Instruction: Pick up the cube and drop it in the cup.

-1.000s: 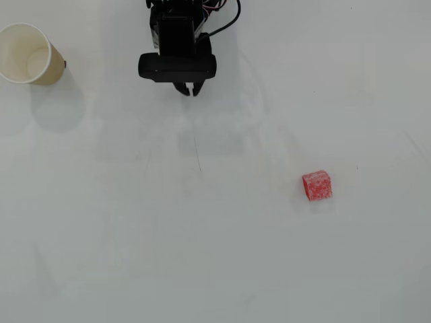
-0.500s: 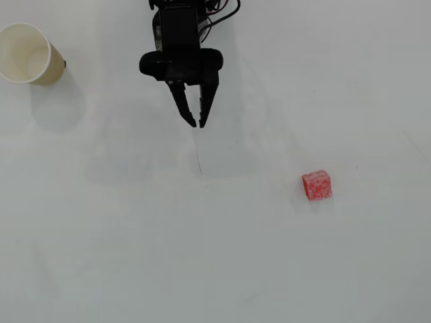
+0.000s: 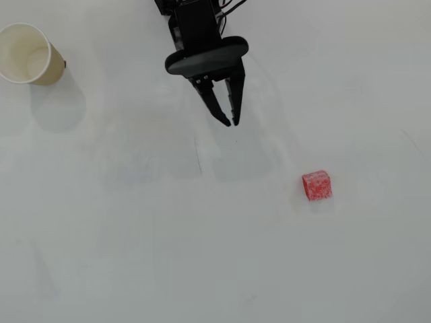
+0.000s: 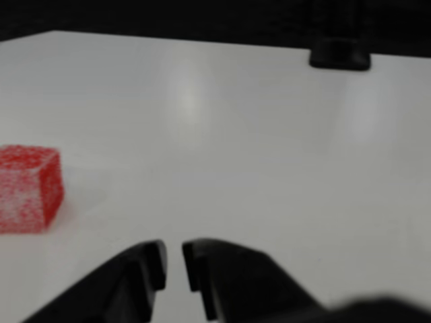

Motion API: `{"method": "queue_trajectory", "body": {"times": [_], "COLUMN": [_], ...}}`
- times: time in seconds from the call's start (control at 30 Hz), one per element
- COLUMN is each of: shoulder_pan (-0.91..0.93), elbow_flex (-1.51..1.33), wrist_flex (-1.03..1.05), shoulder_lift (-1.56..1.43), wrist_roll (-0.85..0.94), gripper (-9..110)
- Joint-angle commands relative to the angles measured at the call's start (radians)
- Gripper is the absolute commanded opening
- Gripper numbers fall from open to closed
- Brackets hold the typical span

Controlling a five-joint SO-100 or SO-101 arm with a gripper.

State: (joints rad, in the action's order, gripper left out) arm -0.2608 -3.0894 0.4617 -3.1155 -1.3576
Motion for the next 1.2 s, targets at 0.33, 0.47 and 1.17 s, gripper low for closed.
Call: {"method": "queue_trajectory", "body": {"times": [0.33,0.47,1.17], "shoulder_pan": [-0.187,-0.218,-0.259], "elbow_flex": [-0.034,-0.031,0.249], "wrist_flex": [-0.097,-0.13,-0.121], "shoulder_lift": [0.052,0.086,0.426], "wrist_roll": [0.014,0.014,0.002], "gripper": [13,21,46]}}
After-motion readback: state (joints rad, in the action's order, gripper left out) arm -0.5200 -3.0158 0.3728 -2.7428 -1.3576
